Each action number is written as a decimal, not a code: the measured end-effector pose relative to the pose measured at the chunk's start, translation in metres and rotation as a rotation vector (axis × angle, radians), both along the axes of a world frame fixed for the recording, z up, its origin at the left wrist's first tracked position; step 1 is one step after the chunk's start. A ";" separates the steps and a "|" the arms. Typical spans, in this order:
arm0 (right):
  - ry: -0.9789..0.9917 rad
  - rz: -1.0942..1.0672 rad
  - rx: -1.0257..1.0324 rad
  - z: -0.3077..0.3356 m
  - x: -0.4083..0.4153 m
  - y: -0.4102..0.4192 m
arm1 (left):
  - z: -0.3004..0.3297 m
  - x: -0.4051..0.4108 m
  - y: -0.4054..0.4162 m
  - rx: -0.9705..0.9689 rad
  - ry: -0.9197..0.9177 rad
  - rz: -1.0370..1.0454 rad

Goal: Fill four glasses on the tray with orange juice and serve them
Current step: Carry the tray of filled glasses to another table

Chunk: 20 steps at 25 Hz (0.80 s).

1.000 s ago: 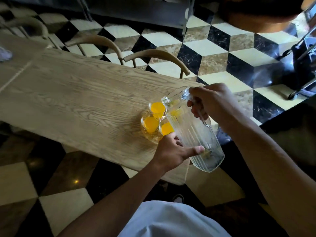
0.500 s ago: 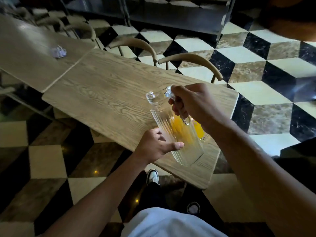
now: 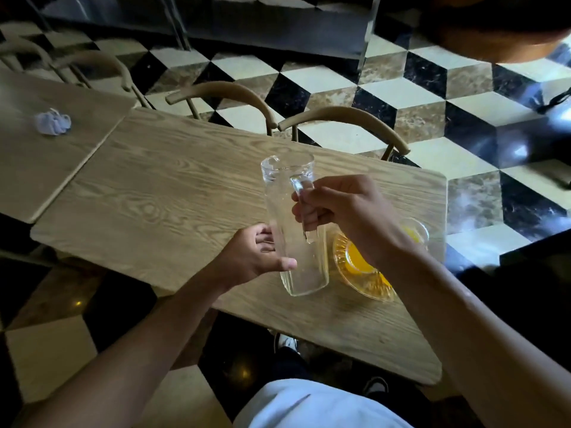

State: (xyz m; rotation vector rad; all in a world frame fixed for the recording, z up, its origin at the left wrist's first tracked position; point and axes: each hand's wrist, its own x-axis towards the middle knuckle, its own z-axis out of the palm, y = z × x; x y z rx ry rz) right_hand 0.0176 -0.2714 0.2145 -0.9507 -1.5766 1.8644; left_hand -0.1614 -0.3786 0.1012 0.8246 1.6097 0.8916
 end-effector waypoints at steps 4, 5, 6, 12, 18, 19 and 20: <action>-0.080 -0.037 0.121 -0.030 -0.036 0.007 | -0.021 -0.063 0.039 0.013 0.006 -0.127; -0.106 -0.044 0.172 -0.040 -0.045 0.008 | -0.026 -0.076 0.049 0.018 0.018 -0.158; -0.122 -0.057 0.214 -0.048 -0.052 0.008 | -0.032 -0.087 0.059 0.025 0.036 -0.189; -0.137 -0.163 0.219 -0.098 -0.065 0.002 | -0.065 -0.119 0.110 0.094 0.224 -0.365; -0.240 -0.212 0.237 -0.134 -0.066 -0.007 | -0.105 -0.128 0.153 0.182 0.341 -0.572; -0.248 -0.234 0.246 -0.139 -0.066 -0.007 | -0.110 -0.128 0.159 0.192 0.343 -0.598; -0.250 -0.257 0.248 -0.143 -0.065 -0.005 | -0.114 -0.127 0.165 0.194 0.338 -0.615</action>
